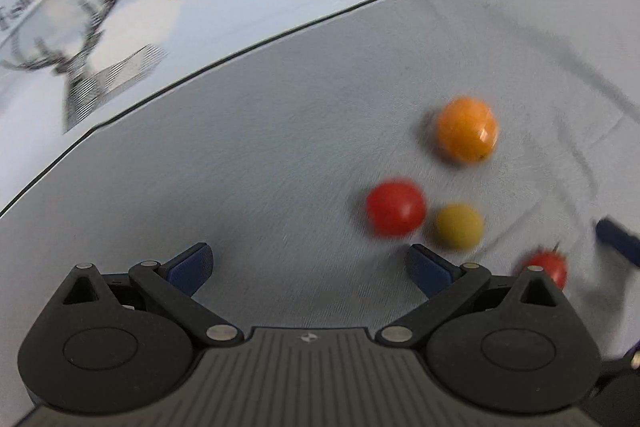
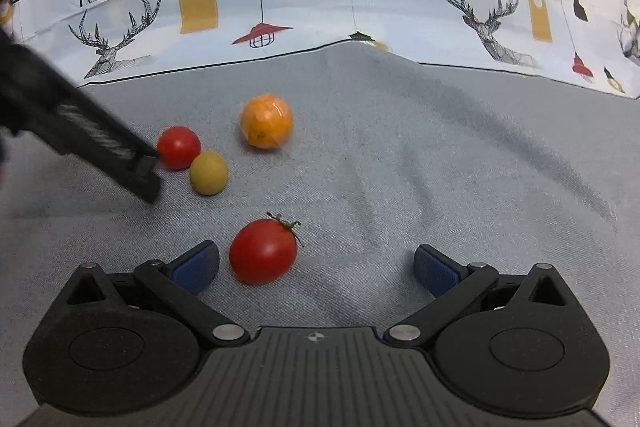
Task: Organize fruits
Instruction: 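Grasp a red cherry tomato with the left tool while the right tool grasps another, then carry both red cherry tomatoes over the blue plate and lower them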
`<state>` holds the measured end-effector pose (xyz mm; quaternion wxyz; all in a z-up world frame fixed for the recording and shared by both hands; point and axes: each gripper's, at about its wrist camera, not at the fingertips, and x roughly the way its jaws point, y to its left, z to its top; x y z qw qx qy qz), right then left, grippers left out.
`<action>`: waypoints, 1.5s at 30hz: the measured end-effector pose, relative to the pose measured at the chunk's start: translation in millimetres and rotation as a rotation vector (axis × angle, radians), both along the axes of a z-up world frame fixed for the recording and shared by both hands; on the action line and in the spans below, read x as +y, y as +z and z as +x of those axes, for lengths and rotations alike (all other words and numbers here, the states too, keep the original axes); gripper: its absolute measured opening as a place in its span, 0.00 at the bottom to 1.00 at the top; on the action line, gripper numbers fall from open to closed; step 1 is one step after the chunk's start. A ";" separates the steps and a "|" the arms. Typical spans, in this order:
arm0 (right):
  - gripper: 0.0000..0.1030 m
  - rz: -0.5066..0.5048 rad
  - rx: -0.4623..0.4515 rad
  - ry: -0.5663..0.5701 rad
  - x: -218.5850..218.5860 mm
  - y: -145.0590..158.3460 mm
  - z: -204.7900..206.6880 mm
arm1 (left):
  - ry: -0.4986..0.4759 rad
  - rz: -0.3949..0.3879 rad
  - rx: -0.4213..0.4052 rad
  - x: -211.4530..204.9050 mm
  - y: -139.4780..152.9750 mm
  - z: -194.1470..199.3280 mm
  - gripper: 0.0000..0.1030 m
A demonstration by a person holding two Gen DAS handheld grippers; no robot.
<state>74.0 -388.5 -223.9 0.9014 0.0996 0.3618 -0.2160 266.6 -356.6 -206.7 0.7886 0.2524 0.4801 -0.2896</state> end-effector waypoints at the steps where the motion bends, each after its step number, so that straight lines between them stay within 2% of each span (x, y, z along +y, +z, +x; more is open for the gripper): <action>1: 1.00 -0.003 -0.005 0.000 0.6 -0.9 -0.6 | -0.011 -0.009 0.005 -3.2 -0.3 2.4 1.00; 4: 1.00 -0.009 -0.012 0.004 0.2 -2.0 -1.1 | -0.040 -0.019 -0.015 -13.7 -1.9 3.9 0.98; 5: 0.99 -0.012 -0.011 0.005 0.5 -1.9 -0.8 | -0.059 -0.031 -0.024 -14.8 -1.1 0.8 0.86; 6: 0.91 -0.011 -0.011 0.010 0.7 -1.0 -1.1 | -0.088 -0.059 -0.020 -14.6 2.0 -4.0 0.58; 7: 0.66 -0.011 -0.021 0.022 2.2 0.9 -2.2 | -0.116 -0.080 -0.012 -15.6 5.5 -8.4 0.44; 8: 0.50 -0.025 -0.037 0.040 5.2 3.6 -4.6 | -0.132 -0.072 -0.023 -17.1 7.8 -14.2 0.32; 9: 0.33 -0.034 -0.046 0.064 8.0 5.7 -6.1 | -0.142 -0.057 -0.052 -18.7 9.0 -20.4 0.32; 12: 0.32 -0.030 -0.055 0.065 8.9 7.1 -6.5 | -0.139 -0.040 -0.072 -14.7 9.5 -29.6 0.32; 16: 0.32 -0.038 -0.102 0.002 1.2 12.3 -12.9 | -0.033 -0.071 -0.029 19.6 28.2 -39.1 0.32; 22: 0.32 -0.034 -0.122 -0.100 -12.3 19.0 -27.6 | 0.089 -0.133 -0.031 93.7 88.4 -93.2 0.32; 27: 0.32 -0.056 -0.175 -0.101 9.2 61.3 -60.4 | 0.141 -0.137 -0.085 155.7 134.7 -151.7 0.32; 30: 0.33 -0.048 -0.221 -0.040 38.5 94.6 -86.9 | 0.177 -0.122 -0.121 191.6 152.9 -181.5 0.32; 34: 0.33 0.037 -0.253 0.085 88.5 131.3 -125.1 | 0.231 -0.137 -0.117 242.4 169.9 -216.6 0.32; 40: 0.33 0.153 -0.257 0.267 164.0 174.3 -161.6 | 0.352 -0.125 -0.167 301.7 185.6 -262.0 0.32; 45: 0.33 0.120 -0.244 0.397 218.6 198.3 -178.2 | 0.409 -0.165 -0.169 339.5 191.4 -290.6 0.32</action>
